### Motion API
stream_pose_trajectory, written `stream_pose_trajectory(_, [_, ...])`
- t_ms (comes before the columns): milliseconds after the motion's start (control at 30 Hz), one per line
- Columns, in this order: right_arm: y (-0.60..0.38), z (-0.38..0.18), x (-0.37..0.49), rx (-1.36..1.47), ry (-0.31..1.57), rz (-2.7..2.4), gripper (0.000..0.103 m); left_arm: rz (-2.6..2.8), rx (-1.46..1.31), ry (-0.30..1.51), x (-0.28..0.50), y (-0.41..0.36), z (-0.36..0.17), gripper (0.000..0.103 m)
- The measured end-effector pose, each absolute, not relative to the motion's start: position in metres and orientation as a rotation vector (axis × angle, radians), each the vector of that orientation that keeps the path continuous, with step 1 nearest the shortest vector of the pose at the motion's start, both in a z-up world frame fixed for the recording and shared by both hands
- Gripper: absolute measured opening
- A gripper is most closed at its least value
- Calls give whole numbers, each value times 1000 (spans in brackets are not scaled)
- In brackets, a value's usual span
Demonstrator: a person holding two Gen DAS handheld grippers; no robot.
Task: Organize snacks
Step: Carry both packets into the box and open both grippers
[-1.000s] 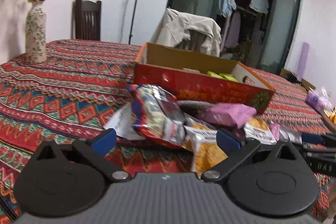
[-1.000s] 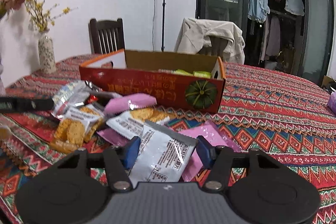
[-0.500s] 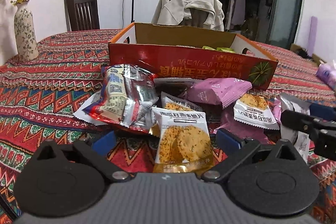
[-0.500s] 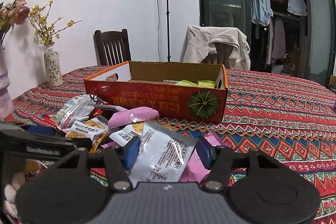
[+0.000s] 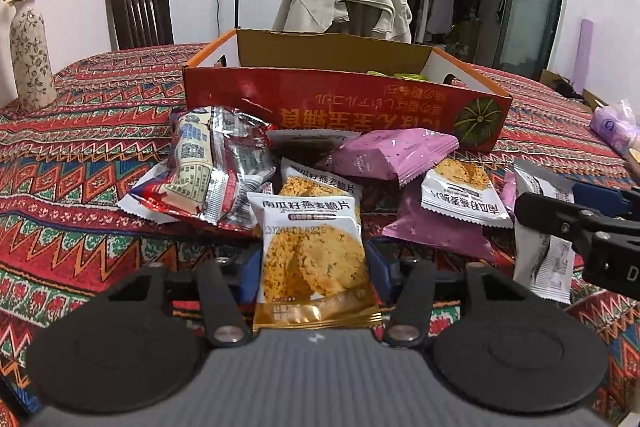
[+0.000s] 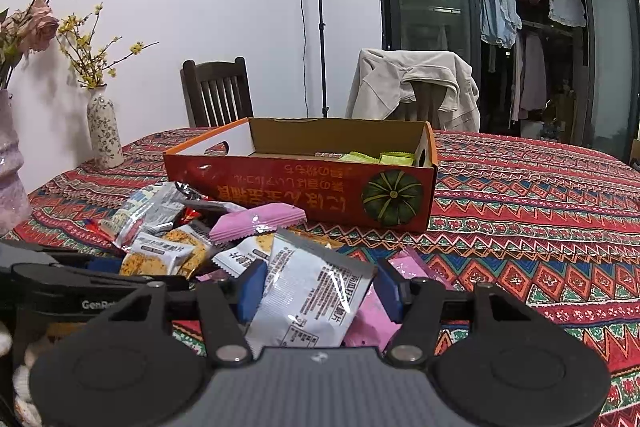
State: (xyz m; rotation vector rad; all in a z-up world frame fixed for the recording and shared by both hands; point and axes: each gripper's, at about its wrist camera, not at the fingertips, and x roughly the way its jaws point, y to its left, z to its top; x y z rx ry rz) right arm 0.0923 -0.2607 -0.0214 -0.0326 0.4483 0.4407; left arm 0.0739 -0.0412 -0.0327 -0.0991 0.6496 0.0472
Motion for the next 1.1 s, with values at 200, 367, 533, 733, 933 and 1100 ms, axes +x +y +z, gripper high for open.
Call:
stream_pose_trajectory(200, [-260, -19, 89, -35, 442, 433, 58, 23, -122, 641, 63, -32, -28, 53])
stream_pose_trajectory(367, [-258, -16, 86, -38, 433, 433, 58, -3, -137, 603, 53, -25, -17, 53])
stream_pose_trajectory(533, [-257, -9, 86, -32, 416, 444, 58, -29, -140, 548, 50, -21, 1, 53])
stream_pose_trajectory(733, [-254, 9, 93, -35, 373, 441, 58, -43, -117, 448, 57, -19, 33, 53])
stream_pose_trajectory(933, [-254, 43, 113, -9, 311, 429, 58, -32, -111, 376, 85, -15, 66, 53])
stream_pose_trajectory(1100, [-248, 67, 142, 10, 278, 417, 58, -17, -112, 341, 116, -15, 90, 53])
